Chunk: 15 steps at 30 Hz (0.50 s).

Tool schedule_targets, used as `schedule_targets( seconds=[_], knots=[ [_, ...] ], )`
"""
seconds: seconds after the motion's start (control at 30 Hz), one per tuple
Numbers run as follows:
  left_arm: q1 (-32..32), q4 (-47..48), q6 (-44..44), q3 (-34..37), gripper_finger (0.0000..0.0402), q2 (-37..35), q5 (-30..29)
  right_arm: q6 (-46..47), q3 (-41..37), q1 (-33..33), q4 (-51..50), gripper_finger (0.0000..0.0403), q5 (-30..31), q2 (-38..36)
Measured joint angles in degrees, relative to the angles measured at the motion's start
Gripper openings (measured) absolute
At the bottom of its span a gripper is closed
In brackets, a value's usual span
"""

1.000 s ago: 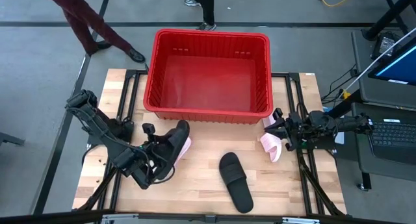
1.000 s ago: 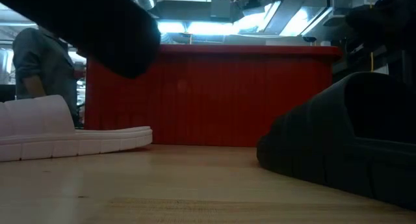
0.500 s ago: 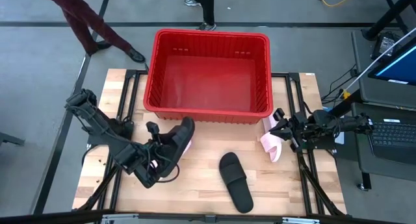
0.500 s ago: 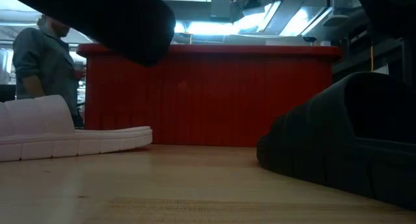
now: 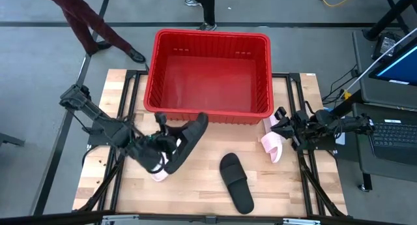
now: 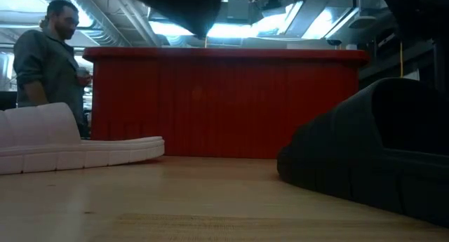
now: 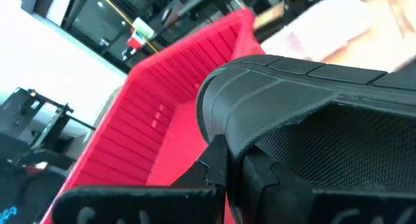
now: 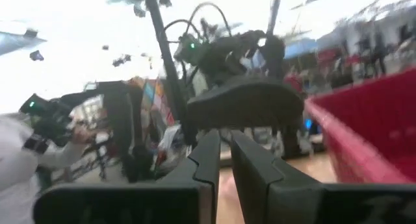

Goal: Pick and place slides into bin
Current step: Put the top black slipper into the red bin

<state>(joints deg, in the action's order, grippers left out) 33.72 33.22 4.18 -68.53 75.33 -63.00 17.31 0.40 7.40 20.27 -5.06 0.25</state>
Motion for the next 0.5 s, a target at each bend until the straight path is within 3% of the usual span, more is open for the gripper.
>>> schedule_targets(
  seconds=[0.2, 0.5],
  knots=[
    [-7.26, -11.96, 14.74, 0.0, 0.0005, -1.01, 0.99, -8.19, 2.18, 0.02, 4.81, 0.0042, 1.16, 0.02],
    [-16.54, -24.08, 28.37, 0.0, 0.0005, -0.69, 1.1, -16.11, 17.69, 0.0, -14.56, 0.0042, 14.67, 5.47]
  ],
)
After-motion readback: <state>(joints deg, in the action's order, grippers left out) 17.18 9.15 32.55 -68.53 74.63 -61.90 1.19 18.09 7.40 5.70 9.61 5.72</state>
